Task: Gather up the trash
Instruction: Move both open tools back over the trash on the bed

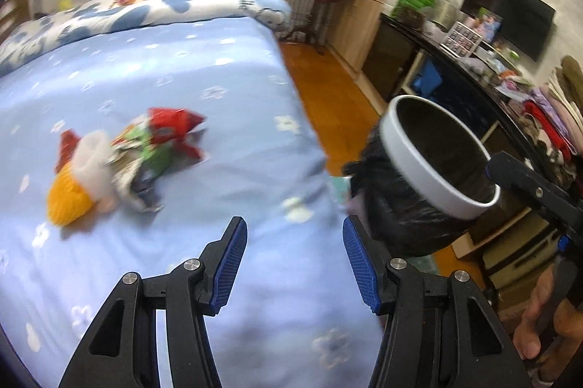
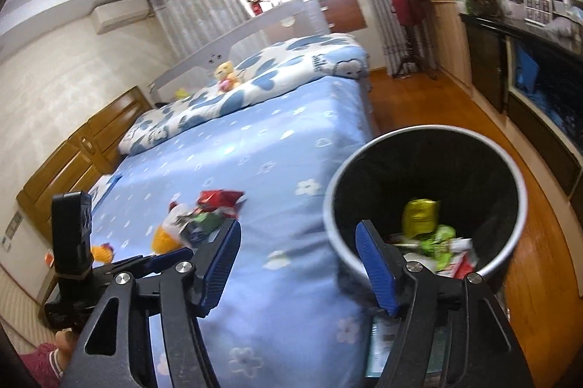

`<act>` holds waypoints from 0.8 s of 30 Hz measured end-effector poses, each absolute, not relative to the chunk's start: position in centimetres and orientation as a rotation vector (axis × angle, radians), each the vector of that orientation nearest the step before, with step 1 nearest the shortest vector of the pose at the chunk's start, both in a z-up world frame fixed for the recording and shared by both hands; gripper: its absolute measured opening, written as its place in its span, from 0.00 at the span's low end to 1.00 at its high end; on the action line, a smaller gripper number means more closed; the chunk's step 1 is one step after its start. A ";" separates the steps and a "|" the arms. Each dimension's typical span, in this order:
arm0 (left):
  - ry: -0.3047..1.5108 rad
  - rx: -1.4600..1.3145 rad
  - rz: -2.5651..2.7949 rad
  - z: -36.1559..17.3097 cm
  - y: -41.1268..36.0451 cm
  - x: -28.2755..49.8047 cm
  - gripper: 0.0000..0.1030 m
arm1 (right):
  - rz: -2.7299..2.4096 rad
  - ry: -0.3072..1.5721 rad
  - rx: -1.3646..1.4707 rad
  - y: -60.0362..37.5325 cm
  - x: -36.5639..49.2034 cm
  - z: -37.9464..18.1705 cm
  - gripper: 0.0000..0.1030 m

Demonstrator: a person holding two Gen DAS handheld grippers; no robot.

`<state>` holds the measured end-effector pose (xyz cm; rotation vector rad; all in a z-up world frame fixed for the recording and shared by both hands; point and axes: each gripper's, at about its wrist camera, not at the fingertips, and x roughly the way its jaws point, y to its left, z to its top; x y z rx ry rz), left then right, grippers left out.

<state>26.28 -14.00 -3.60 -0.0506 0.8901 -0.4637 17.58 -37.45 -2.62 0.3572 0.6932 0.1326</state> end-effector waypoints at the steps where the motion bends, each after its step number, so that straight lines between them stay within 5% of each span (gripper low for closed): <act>1: 0.890 -0.054 -0.454 -3.6 -13.5 26.1 0.53 | 0.142 0.698 0.353 -36.8 17.7 -2.7 0.66; 24: 0.915 -0.136 -0.184 -5.2 -0.3 24.7 0.53 | 0.320 0.802 0.292 -23.3 21.3 -8.4 0.68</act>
